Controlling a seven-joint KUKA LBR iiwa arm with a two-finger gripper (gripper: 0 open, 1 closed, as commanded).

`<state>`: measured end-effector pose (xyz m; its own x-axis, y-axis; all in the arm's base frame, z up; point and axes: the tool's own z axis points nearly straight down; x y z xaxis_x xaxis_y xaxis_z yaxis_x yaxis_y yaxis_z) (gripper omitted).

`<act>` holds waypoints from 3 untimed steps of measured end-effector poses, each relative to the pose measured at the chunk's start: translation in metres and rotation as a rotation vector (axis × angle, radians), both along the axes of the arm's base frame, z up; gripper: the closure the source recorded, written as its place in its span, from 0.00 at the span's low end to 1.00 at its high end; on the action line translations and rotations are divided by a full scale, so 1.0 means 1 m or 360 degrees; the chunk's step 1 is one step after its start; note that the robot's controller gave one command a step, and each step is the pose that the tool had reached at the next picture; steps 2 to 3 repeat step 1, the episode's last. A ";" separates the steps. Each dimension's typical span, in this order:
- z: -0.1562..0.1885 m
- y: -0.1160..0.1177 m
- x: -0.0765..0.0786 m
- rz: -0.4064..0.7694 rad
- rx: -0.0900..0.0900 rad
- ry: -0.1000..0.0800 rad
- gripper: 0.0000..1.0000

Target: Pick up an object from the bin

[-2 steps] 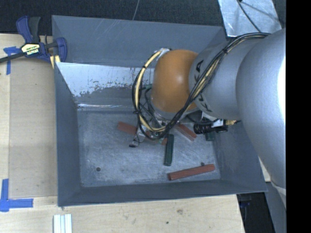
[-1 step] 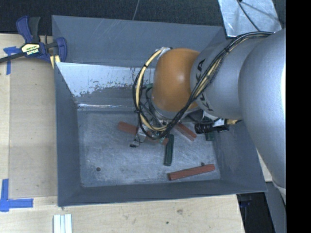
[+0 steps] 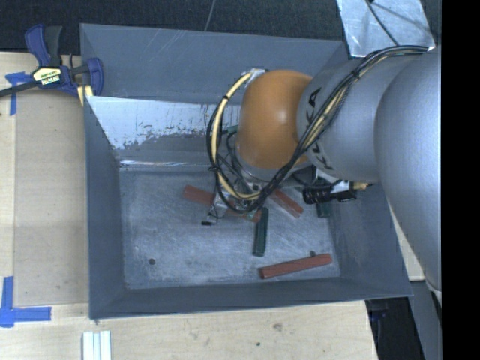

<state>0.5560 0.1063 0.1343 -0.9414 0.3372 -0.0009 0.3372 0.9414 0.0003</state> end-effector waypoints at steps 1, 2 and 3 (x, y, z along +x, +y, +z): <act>0.009 0.000 0.001 0.0001 0.0001 -0.0005 1.00; 0.009 0.000 0.001 0.0001 0.0001 -0.0005 1.00; 0.009 0.000 0.001 0.0001 0.0001 -0.0005 1.00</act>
Offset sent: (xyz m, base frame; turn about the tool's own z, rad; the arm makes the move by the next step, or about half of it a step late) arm 0.0000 0.0002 0.0570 0.0000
